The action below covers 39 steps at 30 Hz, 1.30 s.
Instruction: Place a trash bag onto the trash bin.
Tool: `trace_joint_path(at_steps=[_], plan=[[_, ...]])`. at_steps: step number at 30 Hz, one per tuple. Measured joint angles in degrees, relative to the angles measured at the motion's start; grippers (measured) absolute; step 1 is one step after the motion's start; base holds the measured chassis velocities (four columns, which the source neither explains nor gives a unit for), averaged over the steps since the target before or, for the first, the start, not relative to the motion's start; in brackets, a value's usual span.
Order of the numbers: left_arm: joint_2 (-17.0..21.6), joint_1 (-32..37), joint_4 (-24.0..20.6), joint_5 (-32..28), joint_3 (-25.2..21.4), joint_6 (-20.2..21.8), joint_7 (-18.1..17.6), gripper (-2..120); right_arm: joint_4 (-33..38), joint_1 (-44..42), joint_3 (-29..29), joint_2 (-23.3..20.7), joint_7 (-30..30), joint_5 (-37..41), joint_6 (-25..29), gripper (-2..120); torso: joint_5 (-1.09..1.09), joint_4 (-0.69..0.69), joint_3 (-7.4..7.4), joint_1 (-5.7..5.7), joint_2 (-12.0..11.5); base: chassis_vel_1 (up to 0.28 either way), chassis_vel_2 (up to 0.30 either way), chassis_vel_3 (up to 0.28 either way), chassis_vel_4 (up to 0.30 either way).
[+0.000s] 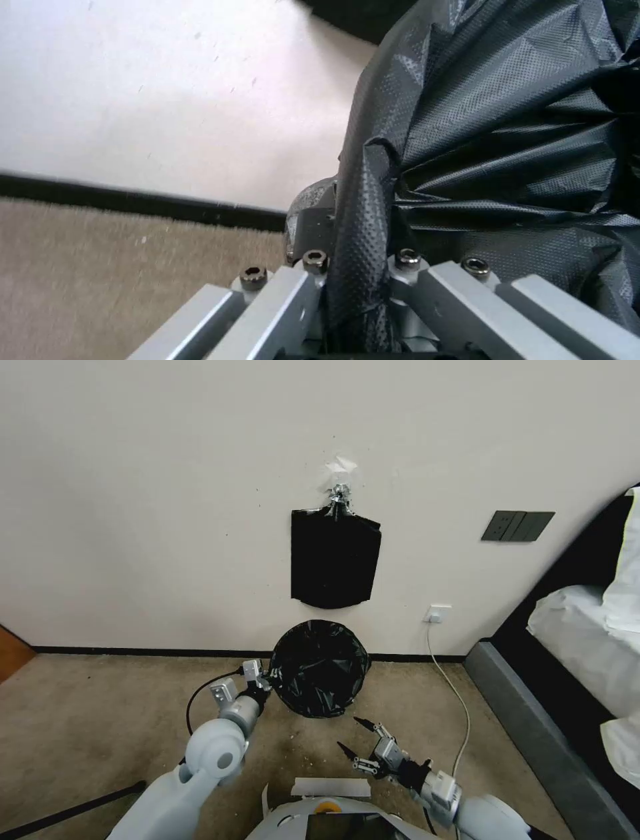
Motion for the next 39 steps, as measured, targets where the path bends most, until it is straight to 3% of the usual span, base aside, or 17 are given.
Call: trace_joint_path(at_steps=[3, 4, 8, 9, 12, 17, 25, 39], plan=[[-0.13, -0.33, 0.28, 4.77, 2.07, -0.64, 0.32, 1, 0.23, 8.28, -2.02, 0.08, 6.1, 10.93, -6.66, 33, 0.0, 0.01, 0.0, 0.0, 0.0, 0.0, 0.0, 0.0, 0.0], [-0.13, -0.33, 0.28, 4.77, 2.07, -0.64, 0.32, 1, 0.23, 8.28, -2.02, 0.08, 6.1, 10.93, -6.66, 33, 0.0, 0.01, 0.0, 0.0, 0.0, 0.0, 0.0, 0.0, 0.0], [-0.71, -0.68, 1.3, 11.64, 4.76, -1.06, 1.0, 1, 0.19, 23.11, -6.27, 1.31, 18.18, 28.84, -14.91, 17, -0.02, 0.02, 0.0, 0.01, 0.0, 0.0, 0.0, 0.0, 0.0], [-0.71, -0.68, 1.3, 11.64, 4.76, -1.06, 1.0, 1, 0.19, 23.11, -6.27, 1.31, 18.18, 28.84, -14.91, 17, -0.02, 0.02, 0.0, 0.01, 0.0, 0.0, 0.0, 0.0, 0.0], [-1.51, -1.21, 2.01, 13.79, 6.44, -1.1, 1.09, 1, 0.04, 34.68, -11.05, 2.76, 28.35, 39.8, -20.03, 2, -0.02, 0.02, 0.01, 0.01, 0.0, 0.0, 0.0, 0.0, 0.0], [-2.02, -1.47, 2.28, 14.41, 7.22, -1.08, 1.08, 1, -1.71, 43.89, -18.68, 5.73, 37.19, 44.6, -23.31, 0, -0.02, 0.02, 0.01, 0.01, 0.0, 0.0, 0.0, 0.0, 0.0], [-2.1, -1.05, 2.31, 14.83, 7.29, -0.95, 1.05, 1, -7.9, 50.45, -28.28, 11.93, 46.19, 43.8, -26.05, 0, -0.02, 0.02, 0.01, 0.01, 0.0, 0.0, 0.0, 0.0, 0.0], [-2.27, 0.59, 1.95, 15.22, 6.99, -0.94, 1.8, 1, -17.32, 55.69, -33.59, 15.07, 51.47, 39.98, -27.85, 0, -0.02, 0.01, 0.01, 0.01, 0.0, 0.0, 0.0, 0.0, 0.0]])
